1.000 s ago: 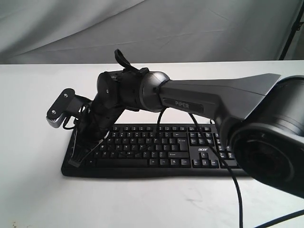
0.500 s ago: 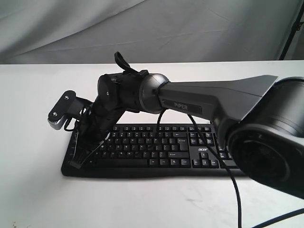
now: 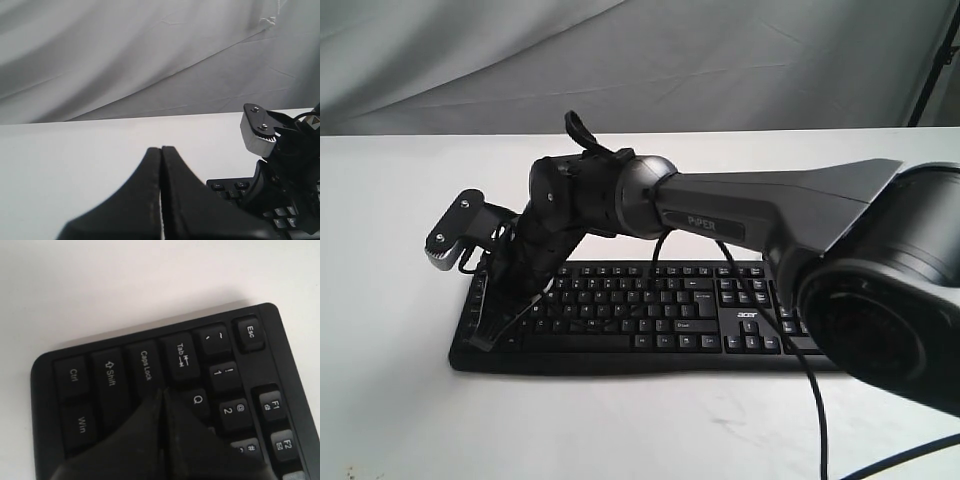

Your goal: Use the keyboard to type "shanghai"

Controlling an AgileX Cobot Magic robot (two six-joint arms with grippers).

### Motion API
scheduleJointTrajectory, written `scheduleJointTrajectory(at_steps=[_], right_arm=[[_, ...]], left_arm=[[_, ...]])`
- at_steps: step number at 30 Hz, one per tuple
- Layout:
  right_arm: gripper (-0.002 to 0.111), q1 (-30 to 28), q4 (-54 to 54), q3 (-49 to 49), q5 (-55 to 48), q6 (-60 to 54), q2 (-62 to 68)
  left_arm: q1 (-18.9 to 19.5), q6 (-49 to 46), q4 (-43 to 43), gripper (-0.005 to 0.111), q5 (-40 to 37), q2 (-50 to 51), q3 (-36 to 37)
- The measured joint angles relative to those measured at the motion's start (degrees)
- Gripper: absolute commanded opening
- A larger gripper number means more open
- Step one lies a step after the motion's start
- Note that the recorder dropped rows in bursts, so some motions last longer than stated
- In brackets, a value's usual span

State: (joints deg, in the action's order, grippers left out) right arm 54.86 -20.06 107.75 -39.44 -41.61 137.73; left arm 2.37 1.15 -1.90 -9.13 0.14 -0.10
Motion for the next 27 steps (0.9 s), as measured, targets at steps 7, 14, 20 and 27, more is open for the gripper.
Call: scheduleJointTrajectory(at_steps=[7, 14, 20, 27], right_arm=[[0.0, -0.1, -0.5, 0.2, 0.2, 0.0, 0.1], [0.0, -0.5, 0.9, 0.2, -1.5, 0.4, -1.3], [0.0, -2.5, 4.8, -2.8, -2.9, 3.1, -8.4], [0.0, -8.6, 3.4, -19.8, 2.8, 3.5, -16.8]], left_arm=[[0.0, 0.0, 0.0, 0.0, 0.0, 0.0, 0.0], [0.0, 0.0, 0.0, 0.0, 0.0, 0.0, 0.0], [0.0, 0.0, 0.0, 0.0, 0.0, 0.0, 0.0], [0.0, 0.0, 0.0, 0.0, 0.0, 0.0, 0.0]])
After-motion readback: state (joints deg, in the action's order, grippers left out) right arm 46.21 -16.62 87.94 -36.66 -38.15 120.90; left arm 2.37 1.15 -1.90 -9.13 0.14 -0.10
